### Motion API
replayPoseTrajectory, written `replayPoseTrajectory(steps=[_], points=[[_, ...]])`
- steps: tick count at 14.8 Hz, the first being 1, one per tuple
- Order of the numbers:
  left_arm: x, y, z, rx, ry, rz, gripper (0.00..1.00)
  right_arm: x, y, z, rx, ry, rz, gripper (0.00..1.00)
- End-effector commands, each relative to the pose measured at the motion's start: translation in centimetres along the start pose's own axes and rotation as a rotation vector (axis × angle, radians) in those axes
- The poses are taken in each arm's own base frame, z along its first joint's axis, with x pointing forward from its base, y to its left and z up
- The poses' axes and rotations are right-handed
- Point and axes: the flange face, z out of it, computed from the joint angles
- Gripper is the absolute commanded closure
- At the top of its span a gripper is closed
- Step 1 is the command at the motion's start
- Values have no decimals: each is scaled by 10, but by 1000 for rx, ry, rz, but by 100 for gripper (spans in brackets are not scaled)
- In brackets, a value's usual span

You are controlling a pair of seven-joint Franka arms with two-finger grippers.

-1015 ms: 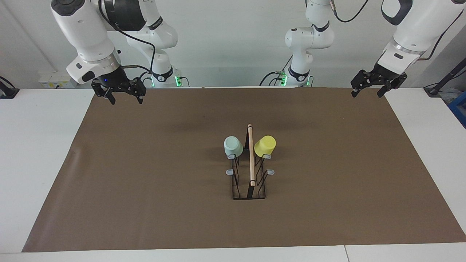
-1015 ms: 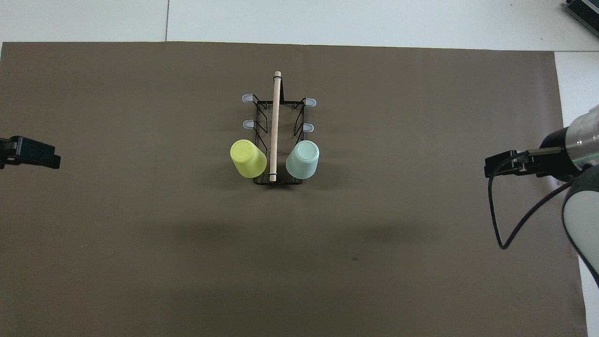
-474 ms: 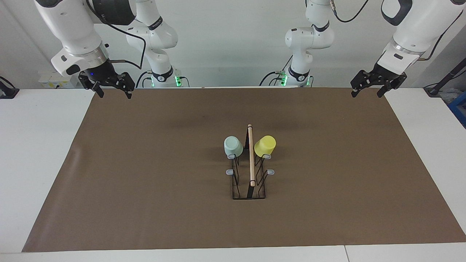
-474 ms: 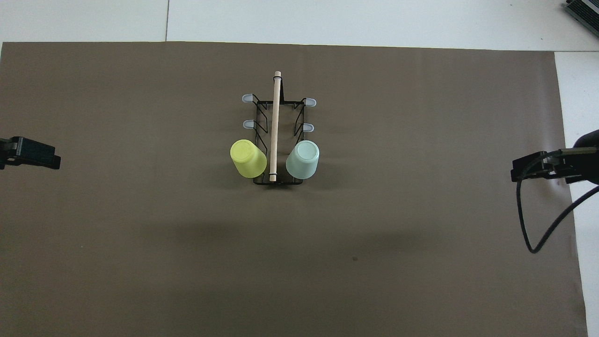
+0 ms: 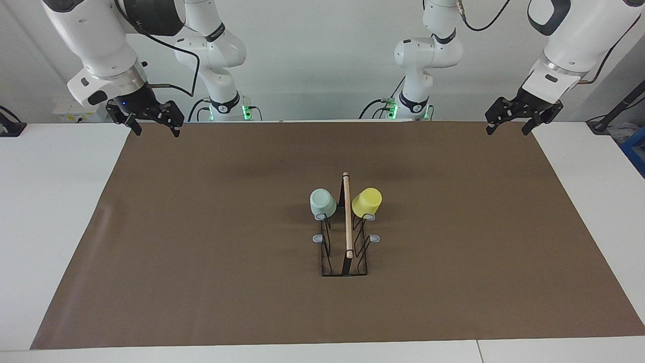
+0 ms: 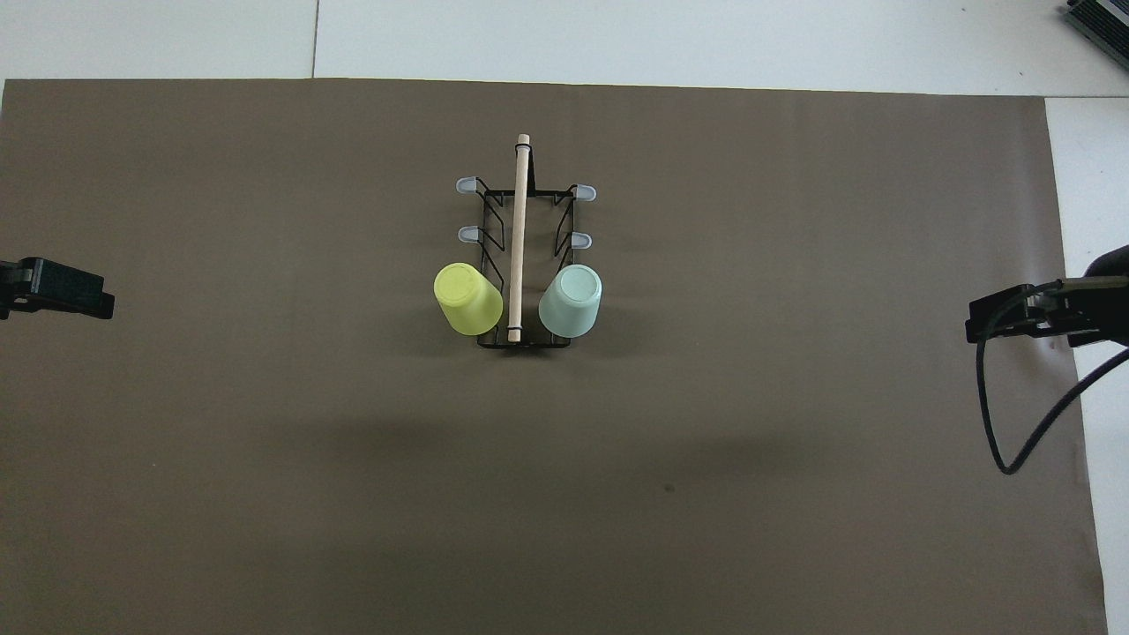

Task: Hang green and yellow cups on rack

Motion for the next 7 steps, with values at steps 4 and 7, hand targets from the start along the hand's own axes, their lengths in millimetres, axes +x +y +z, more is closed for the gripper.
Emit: replayPoseTrajectory(steps=[4, 7], points=[[-10, -2, -1, -2, 6, 6, 0, -3, 3, -5, 4, -3, 2, 0], [-10, -4, -1, -2, 10, 9, 0, -3, 1, -5, 4, -3, -2, 0]])
